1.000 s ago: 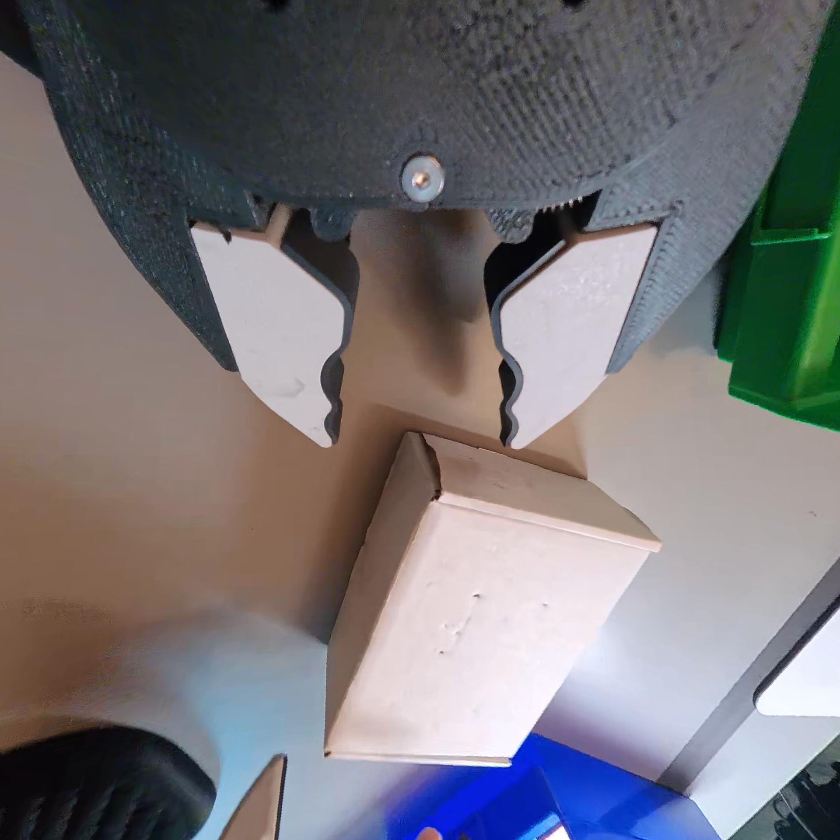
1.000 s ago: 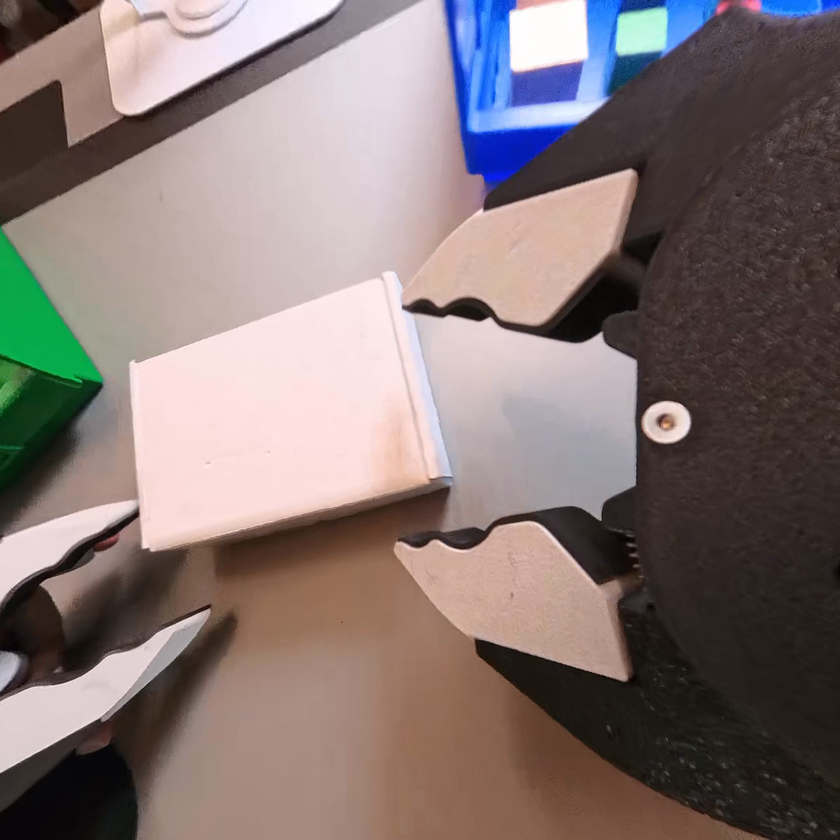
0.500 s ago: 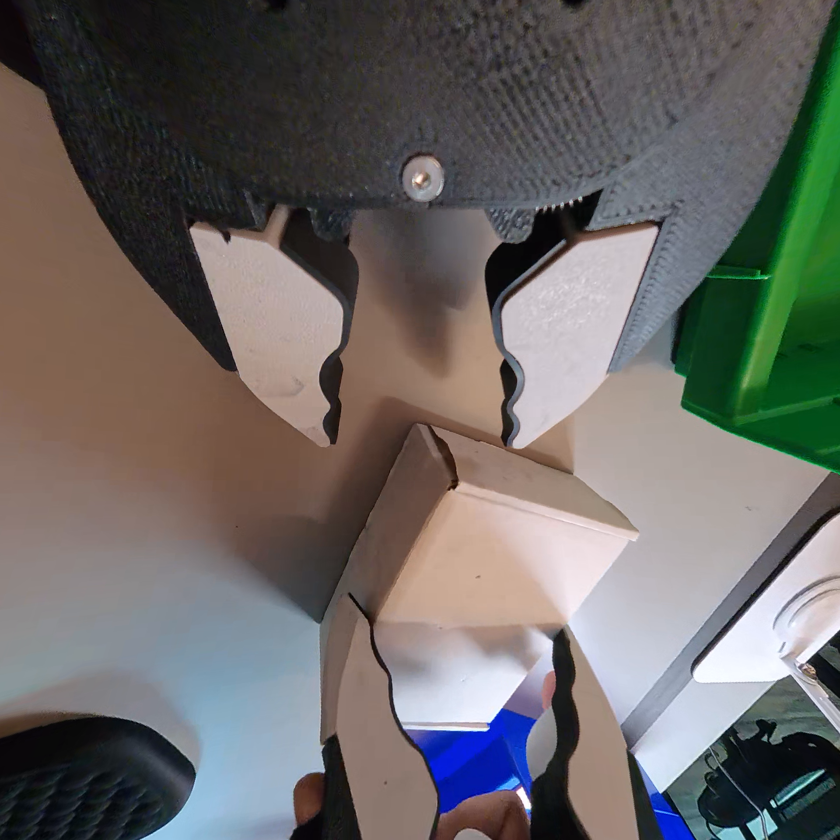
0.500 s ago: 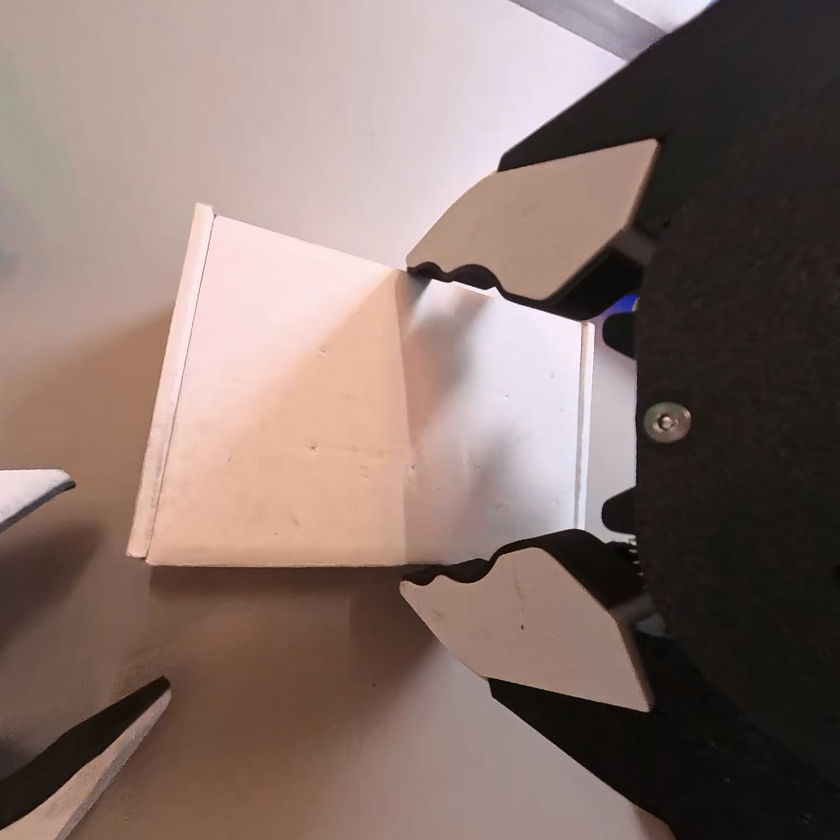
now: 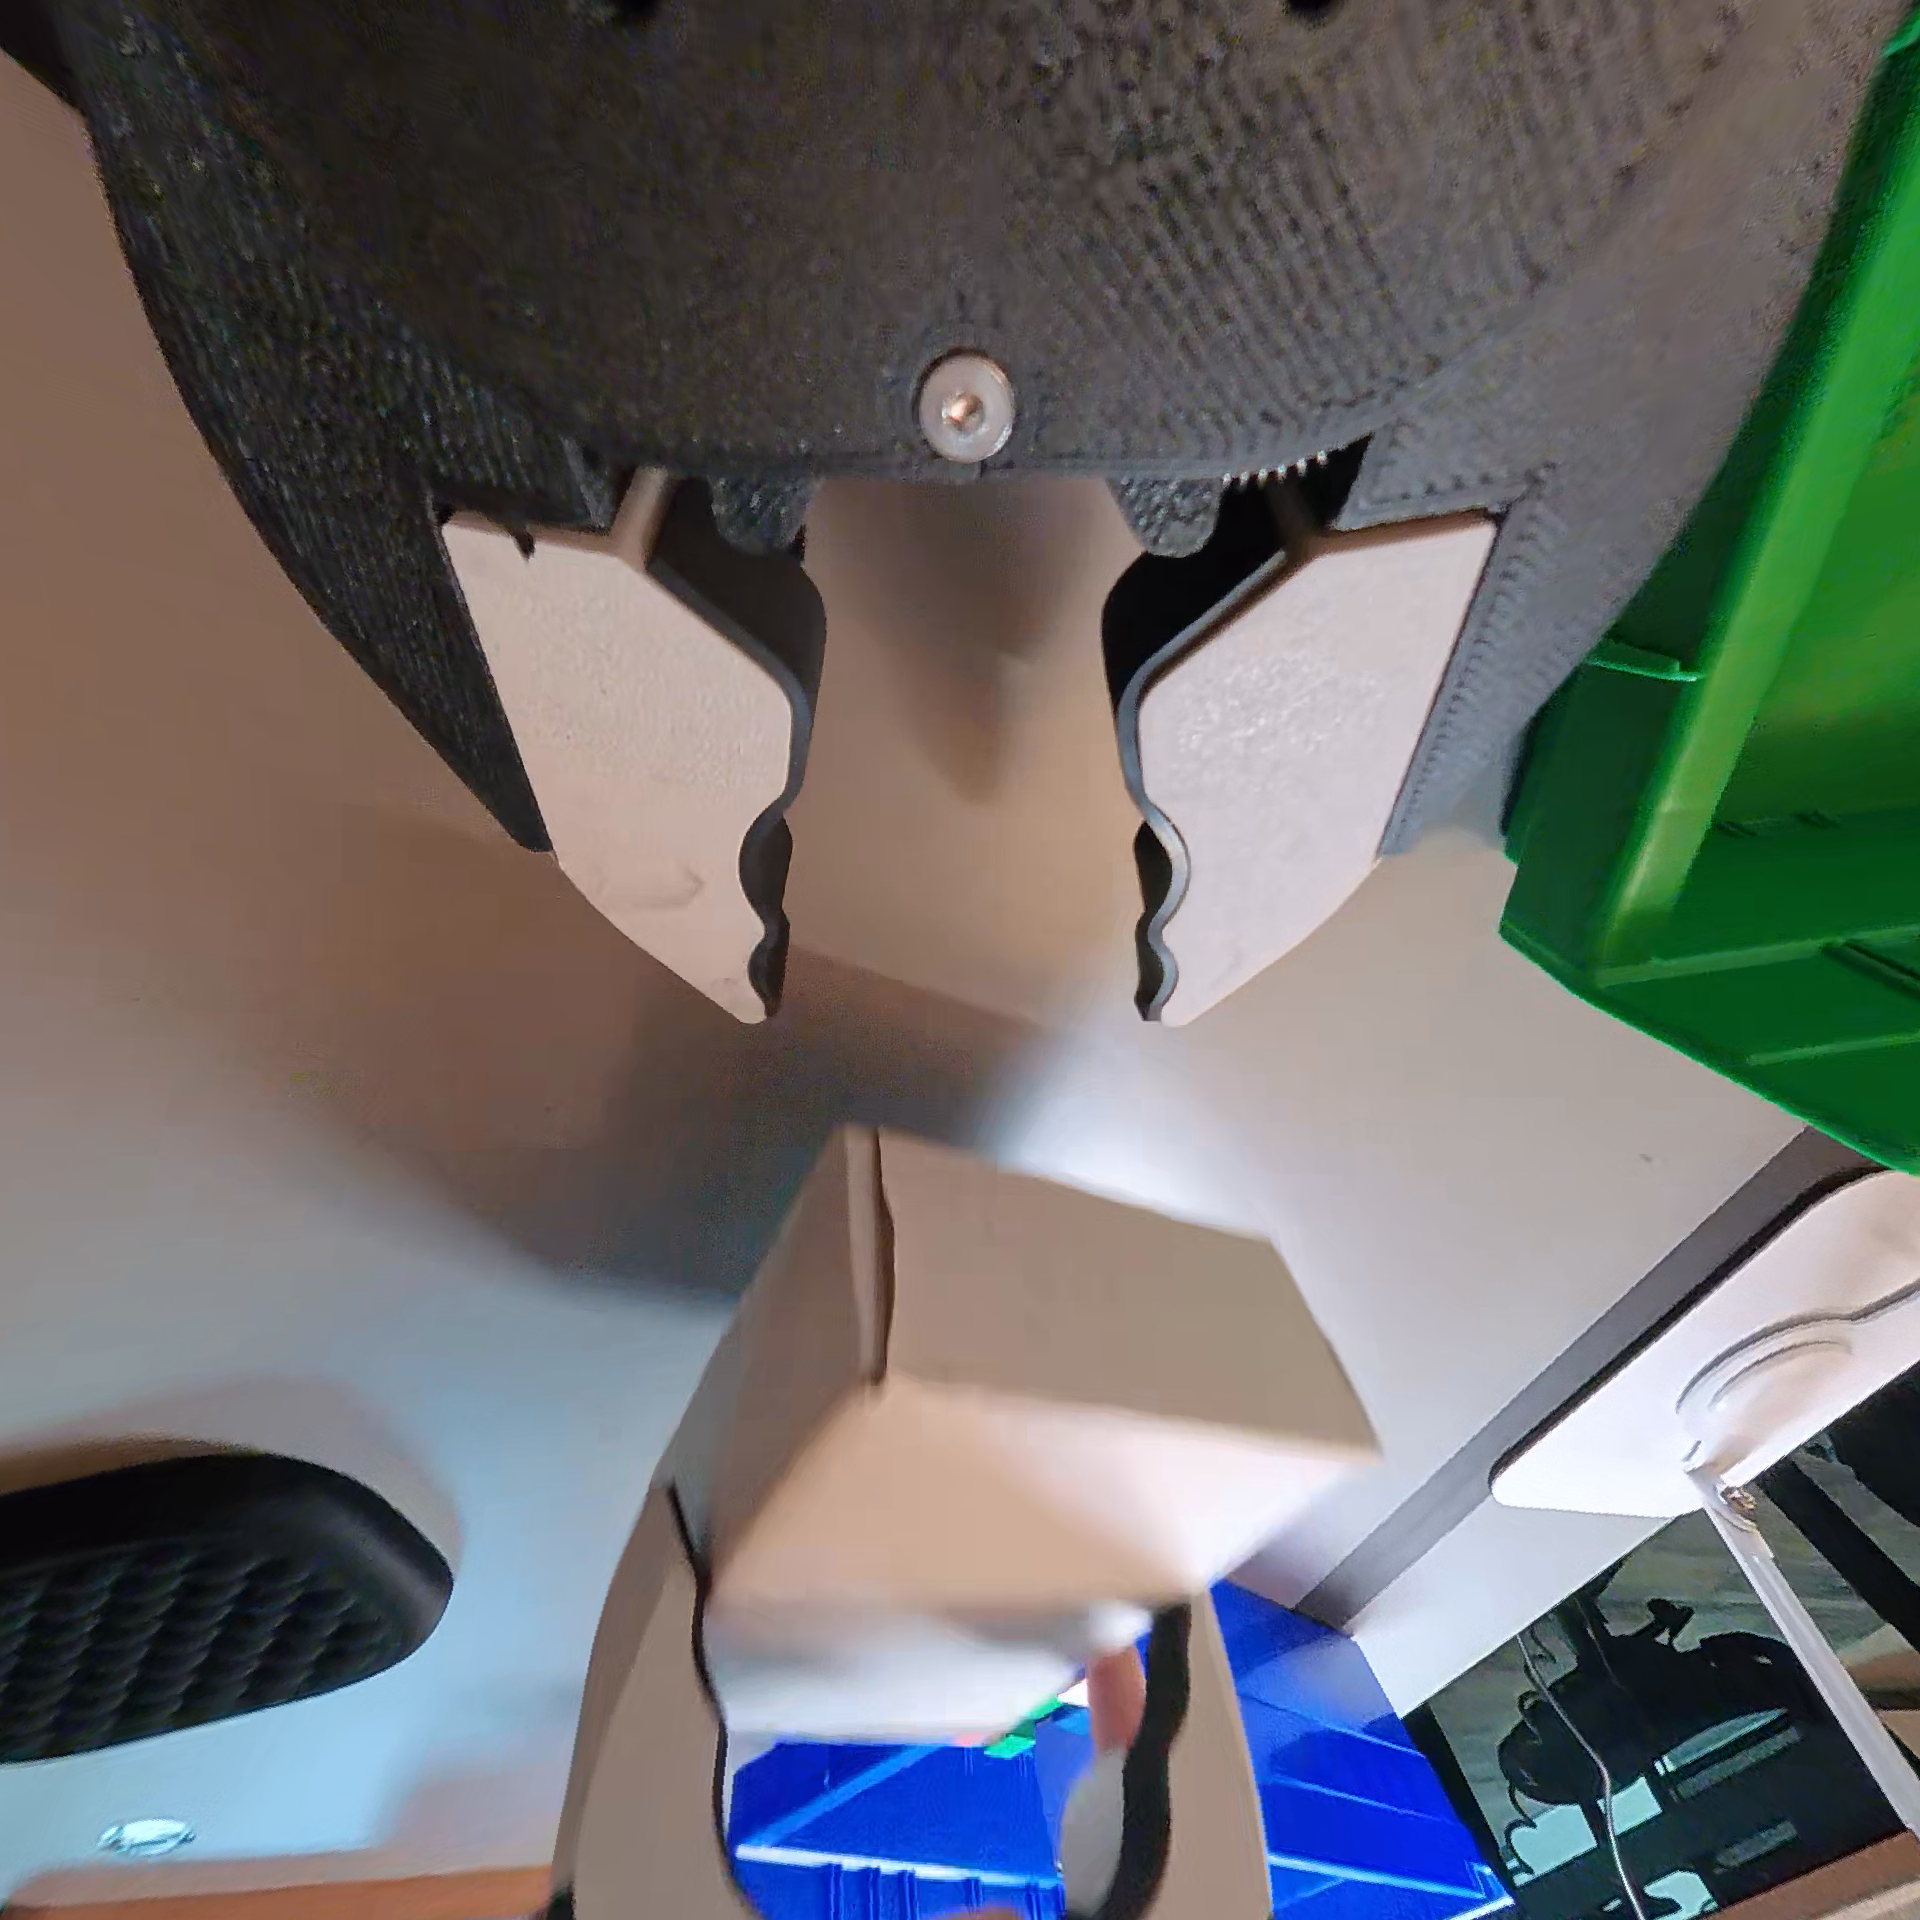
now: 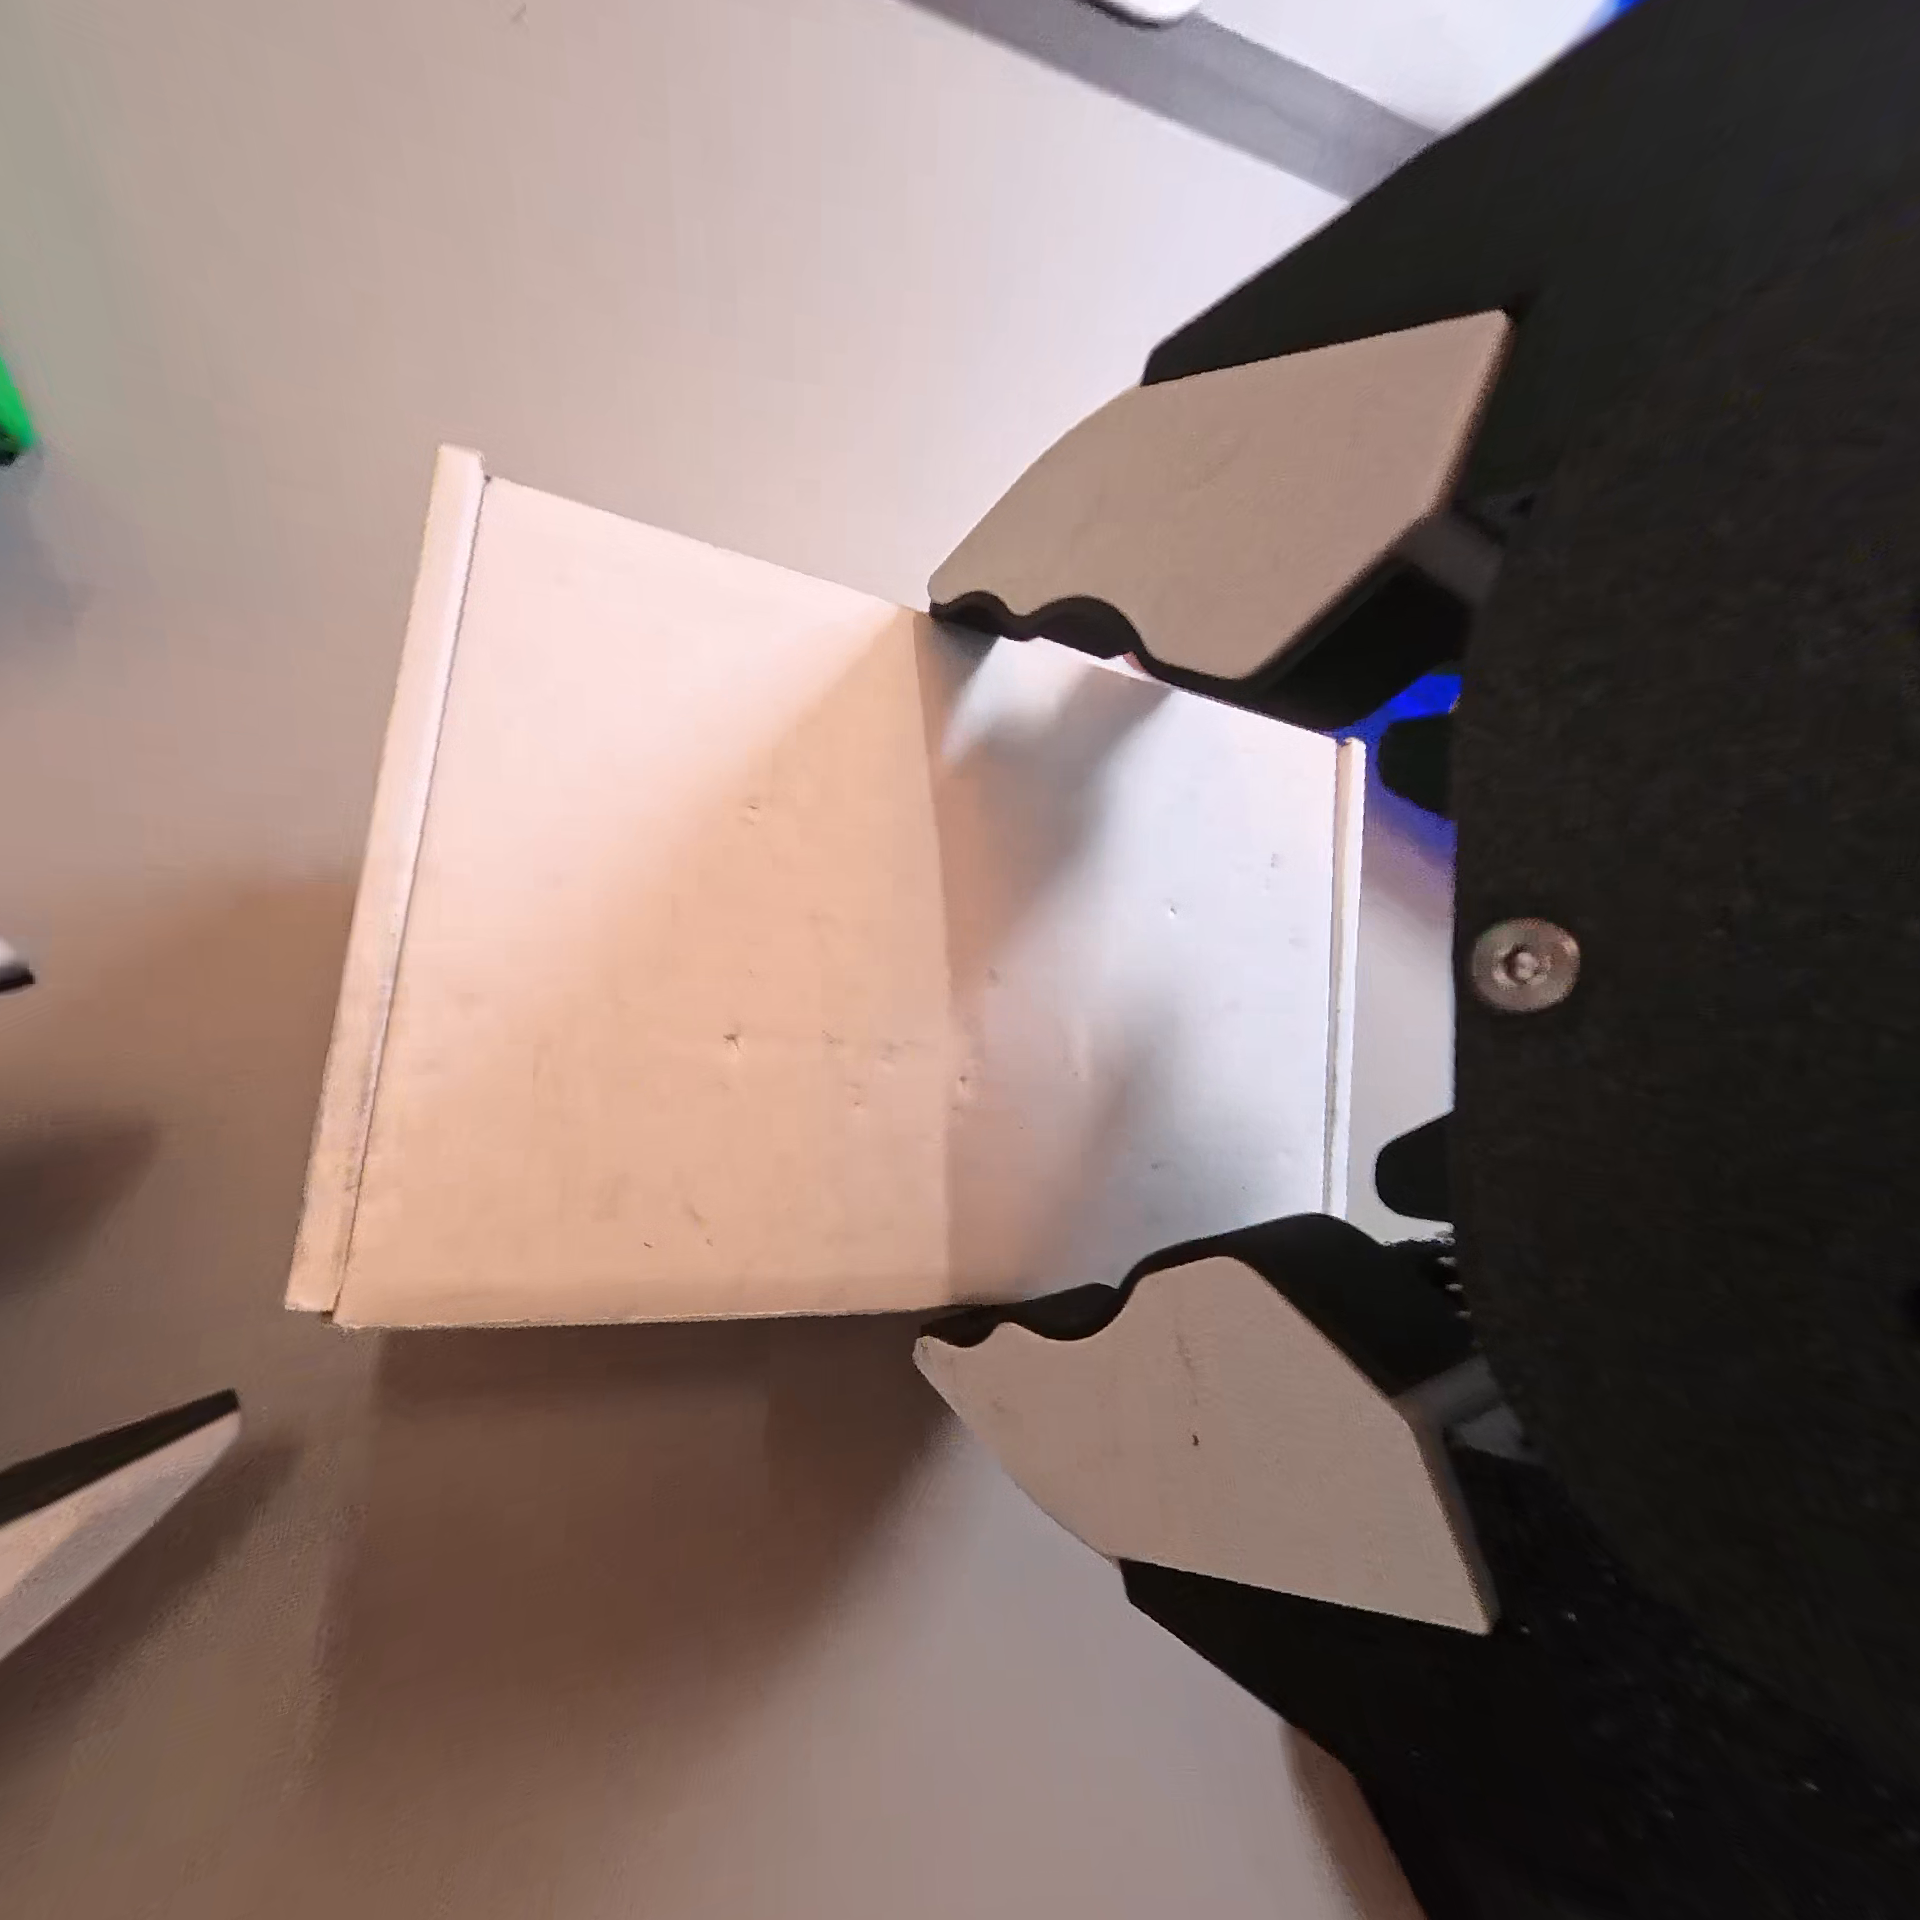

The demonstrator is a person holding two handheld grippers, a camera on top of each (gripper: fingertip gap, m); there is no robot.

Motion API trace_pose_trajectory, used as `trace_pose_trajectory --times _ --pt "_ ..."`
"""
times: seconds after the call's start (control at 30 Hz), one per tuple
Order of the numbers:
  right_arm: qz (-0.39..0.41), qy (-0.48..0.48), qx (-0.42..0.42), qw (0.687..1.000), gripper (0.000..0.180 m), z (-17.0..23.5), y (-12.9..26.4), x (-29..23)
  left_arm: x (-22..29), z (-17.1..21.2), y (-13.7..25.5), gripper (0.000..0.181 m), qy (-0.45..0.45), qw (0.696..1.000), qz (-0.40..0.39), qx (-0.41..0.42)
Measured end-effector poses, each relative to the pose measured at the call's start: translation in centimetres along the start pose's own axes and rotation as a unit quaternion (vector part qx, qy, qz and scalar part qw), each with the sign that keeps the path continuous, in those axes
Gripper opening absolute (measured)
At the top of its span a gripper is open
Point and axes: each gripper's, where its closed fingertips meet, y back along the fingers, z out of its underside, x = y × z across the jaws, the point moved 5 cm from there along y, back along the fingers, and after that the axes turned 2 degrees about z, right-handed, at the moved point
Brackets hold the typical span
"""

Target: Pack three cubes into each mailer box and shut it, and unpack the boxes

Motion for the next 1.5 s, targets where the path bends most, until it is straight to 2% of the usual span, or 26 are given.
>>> trace_pose_trajectory --times 0.1,0.2,0.37,0.5,0.7,0.9,1.0,1.07,1.2,1.4,1.5 --pt "0.021 -0.022 -0.007 1.000 0.120 2.6 4.4 1.4 0.1 -0.2 0.0 0.064 0.013 1.000 0.004 0.010" --pt "0.075 -0.062 -0.027 0.995 0.120 6.5 9.4 4.3 0.0 -0.4 0.0 0.064 0.030 0.999 0.010 0.021" --pt "0.159 -0.144 -0.096 0.972 0.120 14.7 15.1 10.4 -0.3 -0.4 0.1 0.063 0.043 0.999 0.006 0.028" --pt "0.178 -0.198 -0.143 0.953 0.120 20.9 15.4 15.0 -0.3 -0.2 -0.1 0.062 0.054 0.998 0.011 0.033" --pt "0.167 -0.230 -0.156 0.946 0.120 26.0 11.6 20.4 -0.7 -1.0 0.2 0.062 0.077 0.995 -0.013 0.066" --pt "0.135 -0.208 -0.188 0.950 0.121 28.4 7.1 22.8 -0.9 -1.8 0.8 0.062 0.092 0.989 -0.069 0.098" --pt "0.131 -0.189 -0.189 0.955 0.121 28.6 6.7 23.4 -0.6 -2.0 1.0 0.061 0.101 0.985 -0.081 0.111" --pt "0.147 -0.173 -0.200 0.953 0.112 28.7 6.7 23.9 -0.5 -2.1 0.8 0.061 0.099 0.986 -0.081 0.111" --pt "0.174 -0.165 -0.217 0.946 0.114 29.0 6.7 24.7 -0.6 -1.7 0.3 0.060 0.099 0.987 -0.074 0.101" --pt "0.204 -0.170 -0.187 0.946 0.102 28.4 7.3 23.6 -0.4 -1.8 0.5 0.060 0.074 0.989 -0.082 0.095" --pt "0.234 -0.180 -0.112 0.949 0.096 26.3 9.0 21.3 -0.3 -2.0 0.9 0.055 0.068 0.989 -0.088 0.093"
